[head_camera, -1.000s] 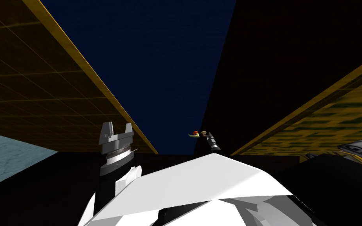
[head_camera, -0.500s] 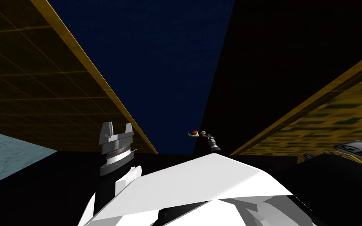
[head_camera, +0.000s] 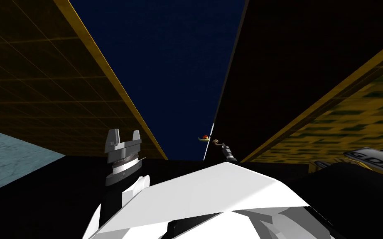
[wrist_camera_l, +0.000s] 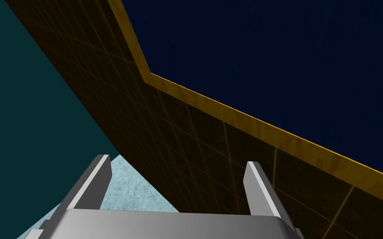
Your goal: Pull the door open
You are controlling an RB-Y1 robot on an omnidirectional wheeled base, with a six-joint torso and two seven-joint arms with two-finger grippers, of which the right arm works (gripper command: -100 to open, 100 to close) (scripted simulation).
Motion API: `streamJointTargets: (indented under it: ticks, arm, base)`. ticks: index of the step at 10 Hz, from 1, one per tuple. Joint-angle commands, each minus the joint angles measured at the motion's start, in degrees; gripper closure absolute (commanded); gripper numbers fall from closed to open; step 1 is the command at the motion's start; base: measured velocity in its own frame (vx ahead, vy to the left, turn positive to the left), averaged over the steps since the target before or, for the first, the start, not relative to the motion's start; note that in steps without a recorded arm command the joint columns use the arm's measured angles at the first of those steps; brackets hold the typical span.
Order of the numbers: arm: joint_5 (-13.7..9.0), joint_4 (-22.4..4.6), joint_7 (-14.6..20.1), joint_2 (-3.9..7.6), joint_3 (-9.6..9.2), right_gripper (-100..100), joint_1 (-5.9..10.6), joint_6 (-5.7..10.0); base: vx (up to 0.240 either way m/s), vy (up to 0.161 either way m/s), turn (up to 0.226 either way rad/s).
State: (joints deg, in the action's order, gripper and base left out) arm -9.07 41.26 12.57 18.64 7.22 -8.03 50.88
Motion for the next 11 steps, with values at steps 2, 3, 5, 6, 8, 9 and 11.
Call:
streamJointTargets:
  ticks: [2, 3, 5, 6, 8, 9, 11]
  arm:
    - [0.0, 1.0, 1.3, 1.68, -0.05, 100, -2.12, 0.19]
    - [0.3, 1.0, 2.0, 2.06, -0.62, 100, -2.42, 0.81]
    - [1.1, 1.2, 3.7, 2.73, -2.39, 100, -2.87, 2.37]
    - [1.5, 1.3, 4.3, 2.90, -3.11, 100, -2.95, 2.95]
    - [2.0, 1.6, 5.3, 3.10, -4.34, 100, -3.01, 3.88]
    - [2.3, 1.7, 5.8, 3.16, -4.91, 100, -3.00, 4.30]
    - [2.1, 2.4, 6.2, 4.17, -4.59, 100, -4.80, 4.63]
  base:
    - [-0.118, 0.047, 0.128]
    - [-0.172, 0.022, 0.145]
    - [-0.181, -0.047, 0.198]
    - [-0.185, -0.045, 0.184]
    - [-0.149, -0.037, 0.132]
    - [-0.124, -0.057, 0.087]
    - [-0.091, -0.027, 0.089]
